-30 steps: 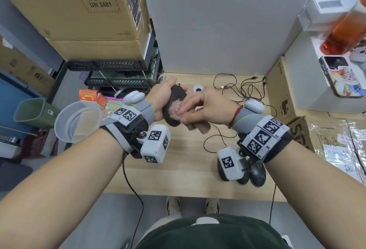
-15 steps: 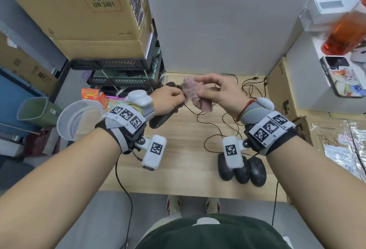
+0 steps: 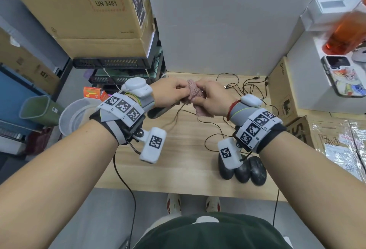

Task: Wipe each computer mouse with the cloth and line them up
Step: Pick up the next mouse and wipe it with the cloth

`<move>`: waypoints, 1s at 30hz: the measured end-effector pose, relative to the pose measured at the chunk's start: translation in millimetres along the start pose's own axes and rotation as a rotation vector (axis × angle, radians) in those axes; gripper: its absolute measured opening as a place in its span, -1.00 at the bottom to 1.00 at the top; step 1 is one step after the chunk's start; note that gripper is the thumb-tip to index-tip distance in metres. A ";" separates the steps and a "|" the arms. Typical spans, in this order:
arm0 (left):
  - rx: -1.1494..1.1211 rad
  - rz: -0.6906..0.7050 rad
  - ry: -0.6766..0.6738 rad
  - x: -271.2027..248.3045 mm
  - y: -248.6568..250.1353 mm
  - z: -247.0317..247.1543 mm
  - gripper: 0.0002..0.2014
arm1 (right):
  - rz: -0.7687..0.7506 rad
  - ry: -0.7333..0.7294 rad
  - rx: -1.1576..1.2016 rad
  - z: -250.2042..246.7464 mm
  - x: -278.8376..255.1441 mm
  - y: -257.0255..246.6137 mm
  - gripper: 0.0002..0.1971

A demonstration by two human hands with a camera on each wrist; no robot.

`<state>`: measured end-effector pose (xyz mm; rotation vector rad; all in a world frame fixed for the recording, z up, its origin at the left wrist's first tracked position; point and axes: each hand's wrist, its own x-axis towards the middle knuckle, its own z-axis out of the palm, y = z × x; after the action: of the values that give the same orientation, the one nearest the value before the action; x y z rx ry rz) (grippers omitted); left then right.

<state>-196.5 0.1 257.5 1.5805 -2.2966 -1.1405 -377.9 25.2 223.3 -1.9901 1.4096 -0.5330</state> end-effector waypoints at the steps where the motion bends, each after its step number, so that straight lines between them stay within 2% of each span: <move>1: -0.004 0.016 0.005 0.2 0.5 -0.4 -0.76 | -0.007 0.020 -0.004 1.3 0.3 1.4 -0.89; 8: 0.004 0.038 0.084 0.4 -6.9 -3.7 -0.79 | 0.001 0.094 -0.054 1.4 1.4 10.8 -0.93; 16: -0.019 -0.005 0.131 0.3 -22.1 -23.0 -0.74 | 0.244 0.104 -0.042 -3.3 -7.1 46.8 -0.93; 21: -0.029 -0.036 0.212 -4.1 -33.8 -48.2 -0.76 | 0.378 0.161 0.000 -11.3 -24.2 66.6 -0.83; 26: -0.104 -0.095 0.298 -3.9 -52.7 -65.1 -0.76 | 0.549 0.231 0.110 -16.6 -33.3 92.0 -0.79; 30: -0.095 -0.130 0.295 1.5 -53.9 -45.8 -0.74 | 0.508 0.324 0.307 -20.3 -25.7 62.4 -0.83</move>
<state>-134.3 -33.3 254.8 1.7501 -1.9508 -0.9510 -442.4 29.9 195.2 -1.2779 1.8233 -0.7997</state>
